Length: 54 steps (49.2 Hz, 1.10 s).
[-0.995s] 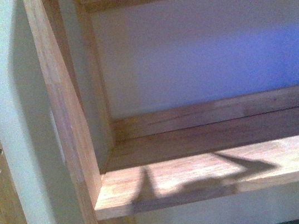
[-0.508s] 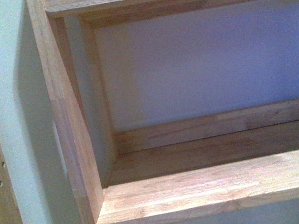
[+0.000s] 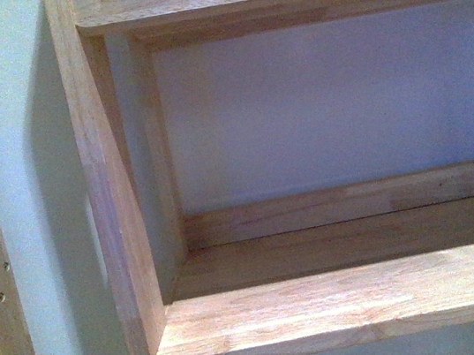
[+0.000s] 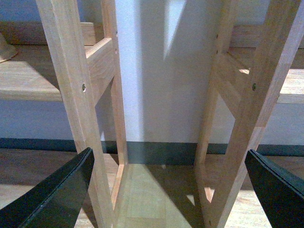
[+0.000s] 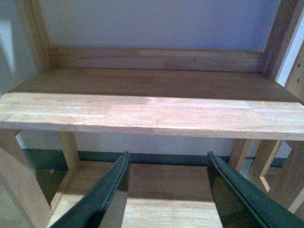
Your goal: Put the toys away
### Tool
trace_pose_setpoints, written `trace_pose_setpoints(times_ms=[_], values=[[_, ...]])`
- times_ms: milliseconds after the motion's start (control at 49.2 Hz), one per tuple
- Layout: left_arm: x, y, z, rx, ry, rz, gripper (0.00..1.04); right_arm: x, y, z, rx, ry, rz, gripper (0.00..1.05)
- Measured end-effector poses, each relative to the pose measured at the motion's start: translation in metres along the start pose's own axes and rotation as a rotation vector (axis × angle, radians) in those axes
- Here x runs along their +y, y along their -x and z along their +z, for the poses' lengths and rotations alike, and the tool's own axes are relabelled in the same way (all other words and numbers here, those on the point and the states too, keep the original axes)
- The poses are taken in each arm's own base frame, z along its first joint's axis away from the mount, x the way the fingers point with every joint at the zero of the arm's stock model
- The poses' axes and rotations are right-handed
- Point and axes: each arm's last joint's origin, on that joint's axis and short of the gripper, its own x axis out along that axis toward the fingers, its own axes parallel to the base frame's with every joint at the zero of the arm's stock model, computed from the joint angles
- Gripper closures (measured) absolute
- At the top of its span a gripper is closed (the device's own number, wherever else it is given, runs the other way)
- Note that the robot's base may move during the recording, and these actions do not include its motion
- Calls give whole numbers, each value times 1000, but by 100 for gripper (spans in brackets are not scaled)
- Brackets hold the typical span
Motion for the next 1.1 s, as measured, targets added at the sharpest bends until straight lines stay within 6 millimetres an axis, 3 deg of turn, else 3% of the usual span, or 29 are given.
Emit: trace_pose_setpoints(times_ms=[142, 1097], values=[[0, 0, 0, 0, 0, 0, 6, -11, 0, -17, 6, -4, -13, 88], [0, 0, 0, 0, 0, 0, 6, -11, 0, -61, 0, -5, -11, 86]])
